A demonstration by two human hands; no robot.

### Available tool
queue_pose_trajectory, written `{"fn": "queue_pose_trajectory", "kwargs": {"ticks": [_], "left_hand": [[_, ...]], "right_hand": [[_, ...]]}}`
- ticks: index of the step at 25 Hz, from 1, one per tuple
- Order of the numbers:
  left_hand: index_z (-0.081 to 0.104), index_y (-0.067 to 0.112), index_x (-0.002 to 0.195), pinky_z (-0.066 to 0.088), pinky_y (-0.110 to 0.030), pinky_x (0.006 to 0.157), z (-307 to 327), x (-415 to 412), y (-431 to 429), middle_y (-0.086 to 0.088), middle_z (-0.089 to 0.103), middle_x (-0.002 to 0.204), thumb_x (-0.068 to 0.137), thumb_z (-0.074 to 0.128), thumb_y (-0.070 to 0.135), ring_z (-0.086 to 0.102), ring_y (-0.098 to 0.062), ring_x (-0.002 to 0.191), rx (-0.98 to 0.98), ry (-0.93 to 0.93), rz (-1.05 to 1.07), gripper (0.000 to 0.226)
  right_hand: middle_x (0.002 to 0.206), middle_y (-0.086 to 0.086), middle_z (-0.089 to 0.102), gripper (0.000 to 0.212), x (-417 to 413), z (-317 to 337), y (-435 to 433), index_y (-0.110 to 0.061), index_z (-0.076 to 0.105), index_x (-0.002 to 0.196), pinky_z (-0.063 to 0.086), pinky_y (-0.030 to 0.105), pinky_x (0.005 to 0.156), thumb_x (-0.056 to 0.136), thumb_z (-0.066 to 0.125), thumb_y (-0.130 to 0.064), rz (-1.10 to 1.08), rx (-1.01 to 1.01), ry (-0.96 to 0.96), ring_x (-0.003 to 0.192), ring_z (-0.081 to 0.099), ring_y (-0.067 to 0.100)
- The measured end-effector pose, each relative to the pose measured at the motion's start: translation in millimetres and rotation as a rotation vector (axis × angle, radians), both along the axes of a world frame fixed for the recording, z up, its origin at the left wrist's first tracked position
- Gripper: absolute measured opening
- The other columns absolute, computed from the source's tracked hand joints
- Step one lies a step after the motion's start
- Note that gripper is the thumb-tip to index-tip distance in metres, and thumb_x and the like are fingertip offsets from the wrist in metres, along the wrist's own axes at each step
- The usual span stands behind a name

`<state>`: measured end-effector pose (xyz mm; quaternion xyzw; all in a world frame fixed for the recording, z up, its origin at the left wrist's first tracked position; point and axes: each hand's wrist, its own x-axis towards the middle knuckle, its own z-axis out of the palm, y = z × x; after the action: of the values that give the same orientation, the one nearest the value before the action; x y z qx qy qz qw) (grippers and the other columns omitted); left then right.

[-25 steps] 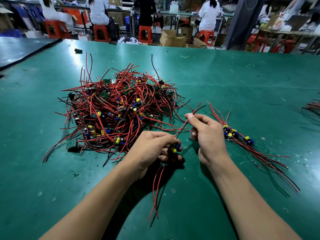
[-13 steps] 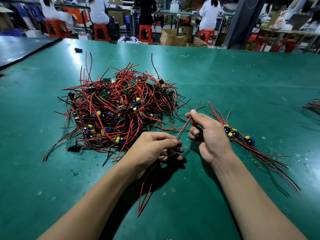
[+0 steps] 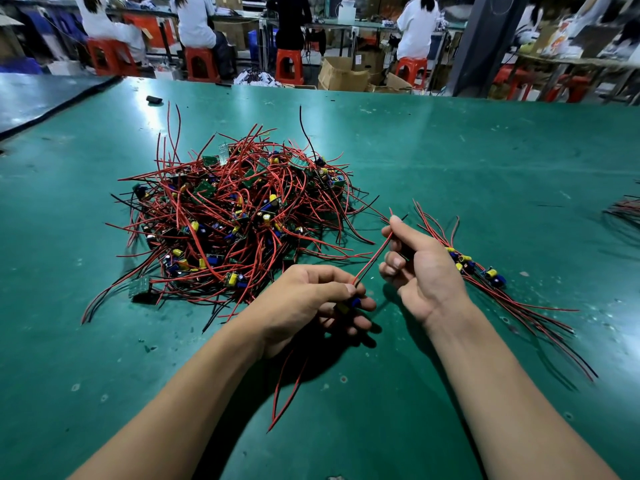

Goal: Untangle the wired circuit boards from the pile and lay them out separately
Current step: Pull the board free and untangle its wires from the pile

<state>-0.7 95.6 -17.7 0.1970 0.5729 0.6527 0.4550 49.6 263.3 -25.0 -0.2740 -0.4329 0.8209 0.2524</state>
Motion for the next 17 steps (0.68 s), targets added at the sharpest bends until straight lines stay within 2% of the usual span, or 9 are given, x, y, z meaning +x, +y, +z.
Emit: {"fn": "queue_pose_trajectory", "kwargs": {"ticks": [4, 10, 12, 17], "left_hand": [[0.062, -0.002, 0.094, 0.055, -0.029, 0.055, 0.7, -0.7, -0.1, -0.023, 0.073, 0.089, 0.094, 0.052, -0.002, 0.068, -0.025, 0.06, -0.006, 0.029, -0.023, 0.01], [0.062, -0.001, 0.09, 0.054, -0.026, 0.051, -1.6, -2.1, -0.8, -0.022, 0.072, 0.085, 0.094, 0.05, -0.002, 0.066, -0.025, 0.056, -0.011, 0.04, -0.004, 0.012], [0.061, -0.001, 0.09, 0.054, -0.026, 0.051, -1.7, -2.5, -1.0, -0.022, 0.072, 0.085, 0.094, 0.049, -0.002, 0.066, -0.024, 0.056, -0.012, 0.024, 0.017, 0.013], [0.062, -0.002, 0.092, 0.054, -0.026, 0.051, -0.9, -1.4, -0.9, -0.022, 0.072, 0.086, 0.094, 0.05, -0.002, 0.065, -0.024, 0.055, -0.002, -0.016, 0.062, 0.013]], "right_hand": [[0.055, -0.006, 0.043, 0.023, 0.6, 4.0, 1.6, -0.01, 0.065, 0.071, 0.03, 0.017, 0.039, 0.09, 0.07, -0.021, 0.033, -0.168, 0.023, 0.037, 0.032, 0.004], [0.06, -0.003, 0.047, 0.021, 3.0, 5.3, 5.9, -0.011, 0.062, 0.072, 0.032, 0.016, 0.038, 0.091, 0.068, -0.019, 0.104, -0.273, 0.053, 0.037, 0.035, 0.004], [0.06, -0.003, 0.049, 0.023, 2.2, 3.9, 4.8, -0.012, 0.06, 0.074, 0.034, 0.016, 0.038, 0.095, 0.064, -0.021, 0.104, -0.242, 0.031, 0.038, 0.037, 0.005], [0.066, -0.003, 0.053, 0.014, 4.5, 1.0, 1.9, -0.01, 0.065, 0.09, 0.038, 0.02, 0.044, 0.096, 0.062, -0.022, 0.184, 0.013, -0.003, 0.044, 0.042, 0.007]]}}
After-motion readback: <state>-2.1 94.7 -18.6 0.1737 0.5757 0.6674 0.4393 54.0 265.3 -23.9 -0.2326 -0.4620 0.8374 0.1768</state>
